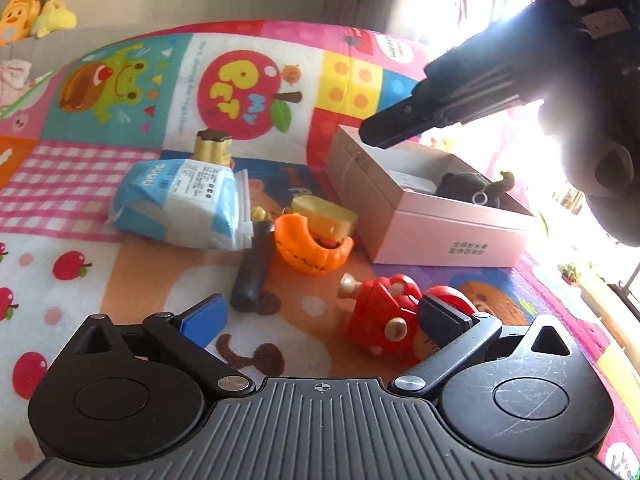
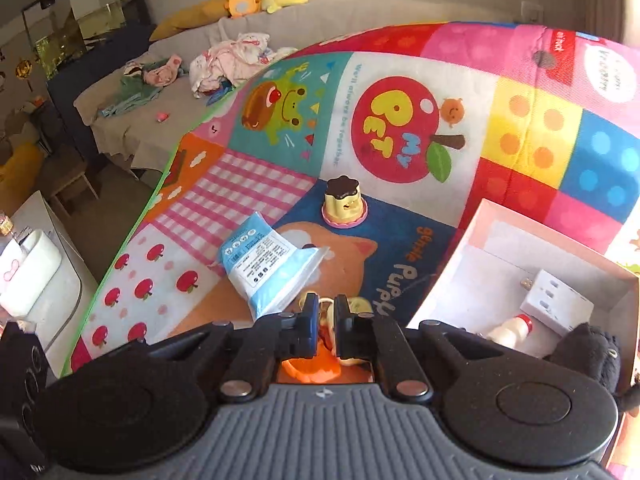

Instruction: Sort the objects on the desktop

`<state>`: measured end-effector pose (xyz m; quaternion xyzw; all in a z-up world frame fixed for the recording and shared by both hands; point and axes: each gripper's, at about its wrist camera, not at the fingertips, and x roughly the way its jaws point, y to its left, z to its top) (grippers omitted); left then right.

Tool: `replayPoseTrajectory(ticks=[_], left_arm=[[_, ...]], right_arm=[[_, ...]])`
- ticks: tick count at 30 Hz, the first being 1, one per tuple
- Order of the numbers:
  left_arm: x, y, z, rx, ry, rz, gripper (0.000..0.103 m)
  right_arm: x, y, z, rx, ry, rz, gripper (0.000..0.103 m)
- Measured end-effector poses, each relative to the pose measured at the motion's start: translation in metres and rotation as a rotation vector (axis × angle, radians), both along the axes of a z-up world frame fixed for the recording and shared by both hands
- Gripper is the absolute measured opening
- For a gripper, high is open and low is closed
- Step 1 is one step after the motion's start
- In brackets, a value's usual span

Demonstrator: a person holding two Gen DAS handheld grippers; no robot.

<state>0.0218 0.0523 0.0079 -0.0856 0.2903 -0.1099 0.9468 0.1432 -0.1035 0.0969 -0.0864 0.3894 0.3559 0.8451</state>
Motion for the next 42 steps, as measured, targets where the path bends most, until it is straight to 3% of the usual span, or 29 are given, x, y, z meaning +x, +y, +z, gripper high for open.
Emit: replayPoseTrajectory(ticks=[2, 4, 5, 9, 12, 15, 20, 23, 24, 25, 26, 33, 35, 37, 42], left_arm=[[-0.001, -0.003, -0.001, 0.002, 0.011, -0.016, 0.103], [-0.005, -0.007, -0.002, 0.014, 0.025, -0.047, 0.103], [-0.007, -0.008, -0.001, 0.026, 0.025, -0.057, 0.103], [-0.009, 0.005, 0.004, 0.063, 0.037, 0.051, 0.103], [0.0, 0.026, 0.012, 0.03, 0.042, 0.17, 0.103], [0.007, 0.032, 0.018, -0.018, 0.041, 0.211, 0.103], [0.01, 0.025, 0.024, -0.033, 0.039, 0.219, 0.103], [0.01, 0.02, 0.023, -0.022, 0.041, 0.216, 0.103], [0.01, 0.019, 0.023, -0.021, 0.045, 0.215, 0.103], [0.01, 0.018, 0.022, -0.019, 0.048, 0.21, 0.103], [0.01, 0.017, 0.021, -0.019, 0.049, 0.201, 0.103], [0.008, -0.002, 0.014, -0.01, 0.057, 0.05, 0.103], [0.01, -0.013, 0.01, 0.004, 0.063, -0.014, 0.103], [0.012, -0.025, 0.006, 0.013, 0.071, -0.07, 0.103], [0.012, -0.064, 0.006, -0.026, 0.073, -0.25, 0.103]], right_arm=[[-0.013, -0.012, -0.014, -0.013, -0.005, -0.005, 0.016], [-0.03, -0.023, -0.029, -0.022, -0.032, -0.015, 0.048], [-0.038, -0.028, -0.036, -0.027, -0.055, -0.022, 0.054], [-0.059, -0.049, -0.055, -0.008, -0.051, -0.026, 0.068], [-0.072, -0.055, -0.066, 0.042, -0.027, -0.007, 0.078], [-0.083, -0.044, -0.074, 0.08, -0.061, 0.0, 0.089], [-0.101, -0.01, -0.082, 0.026, -0.139, 0.113, 0.088], [-0.102, -0.009, -0.083, 0.038, -0.103, 0.142, 0.06], [-0.101, -0.012, -0.083, 0.037, -0.093, 0.131, 0.042], [-0.099, -0.015, -0.083, 0.033, -0.091, 0.107, 0.032], [-0.096, -0.02, -0.083, 0.026, -0.09, 0.078, 0.031], [-0.076, -0.078, -0.081, -0.051, -0.118, -0.147, 0.033], [-0.072, -0.094, -0.077, -0.037, -0.117, -0.188, 0.043], [-0.071, -0.11, -0.07, -0.01, -0.128, -0.242, 0.06], [-0.071, -0.137, -0.048, 0.056, -0.172, -0.336, 0.075]])
